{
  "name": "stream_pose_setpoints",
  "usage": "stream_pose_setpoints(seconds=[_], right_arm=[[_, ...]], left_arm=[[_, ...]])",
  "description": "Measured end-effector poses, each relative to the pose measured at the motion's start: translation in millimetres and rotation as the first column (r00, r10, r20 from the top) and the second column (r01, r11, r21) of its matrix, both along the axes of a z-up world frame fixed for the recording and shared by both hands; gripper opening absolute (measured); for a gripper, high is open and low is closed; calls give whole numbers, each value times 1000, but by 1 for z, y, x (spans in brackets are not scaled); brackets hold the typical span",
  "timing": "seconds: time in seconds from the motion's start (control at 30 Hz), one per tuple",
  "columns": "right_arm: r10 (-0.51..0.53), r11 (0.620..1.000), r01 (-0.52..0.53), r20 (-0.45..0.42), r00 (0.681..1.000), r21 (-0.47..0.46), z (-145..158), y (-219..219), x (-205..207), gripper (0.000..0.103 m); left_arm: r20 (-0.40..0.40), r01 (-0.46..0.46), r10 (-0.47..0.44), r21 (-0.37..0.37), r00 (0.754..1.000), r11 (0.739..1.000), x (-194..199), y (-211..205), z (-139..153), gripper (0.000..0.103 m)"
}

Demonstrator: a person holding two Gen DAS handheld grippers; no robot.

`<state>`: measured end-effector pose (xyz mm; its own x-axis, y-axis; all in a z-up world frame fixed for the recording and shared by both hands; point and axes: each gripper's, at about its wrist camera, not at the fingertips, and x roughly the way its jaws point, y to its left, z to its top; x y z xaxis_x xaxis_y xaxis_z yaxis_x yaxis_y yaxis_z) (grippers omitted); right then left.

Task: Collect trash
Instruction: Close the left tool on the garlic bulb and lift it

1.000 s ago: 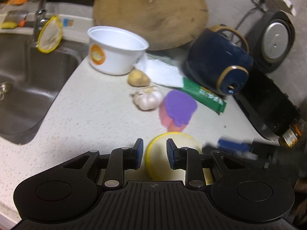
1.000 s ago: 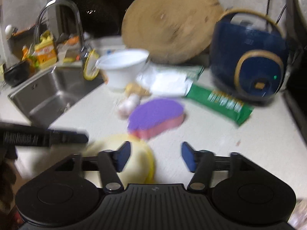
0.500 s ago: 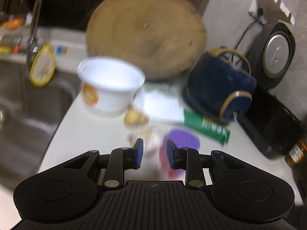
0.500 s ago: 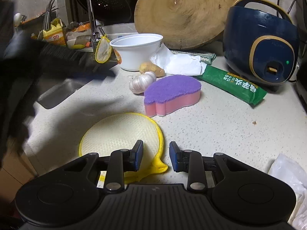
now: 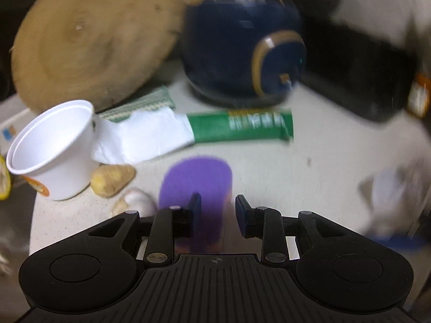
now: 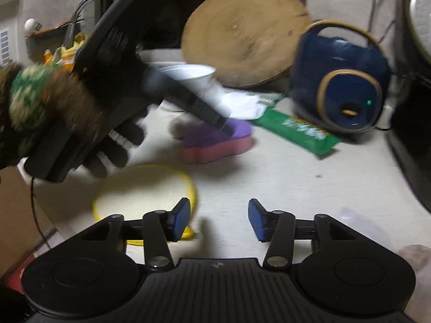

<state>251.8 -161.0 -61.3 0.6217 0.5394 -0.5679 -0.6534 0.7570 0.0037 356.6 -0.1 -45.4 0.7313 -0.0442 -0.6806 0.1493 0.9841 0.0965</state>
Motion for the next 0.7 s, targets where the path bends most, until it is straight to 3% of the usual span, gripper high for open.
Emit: stream_pose_setpoints(seconds=[0.07, 0.17, 0.23, 0.33, 0.37, 0.4, 0.47, 0.6, 0.7], right_arm=[[-12, 1000, 12, -4, 1000, 21, 3, -8, 5, 50], [-30, 999, 30, 5, 1000, 28, 5, -13, 15, 56], [-40, 999, 40, 8, 999, 32, 5, -13, 21, 59], [-40, 998, 41, -20, 999, 54, 6, -6, 34, 60], [-35, 997, 38, -36, 999, 62, 6, -2, 38, 60], [-26, 997, 30, -57, 998, 73, 6, 2, 42, 60], [-8, 996, 16, -92, 996, 84, 4, 10, 47, 60], [9, 998, -2, -100, 995, 69, 0, 19, 43, 60], [6, 998, 0, -104, 995, 55, -4, 19, 42, 60]], left_arm=[[13, 11, -12, 24, 1000, 1000, -3, -4, -1, 34], [57, -65, 75, -160, 996, 985, -8, 23, 15, 35], [121, -213, 247, -240, 961, 947, -17, 51, 26, 34], [121, -388, 448, -334, 886, 859, -14, 89, 28, 32], [104, -404, 470, -372, 877, 836, -9, 99, 26, 32], [83, -399, 464, -391, 882, 829, -2, 104, 23, 32], [50, -382, 426, -359, 903, 852, 13, 104, 17, 32], [21, -302, 311, -179, 950, 936, 26, 80, 4, 33], [49, -253, 258, -99, 965, 963, 5, 69, -2, 37]])
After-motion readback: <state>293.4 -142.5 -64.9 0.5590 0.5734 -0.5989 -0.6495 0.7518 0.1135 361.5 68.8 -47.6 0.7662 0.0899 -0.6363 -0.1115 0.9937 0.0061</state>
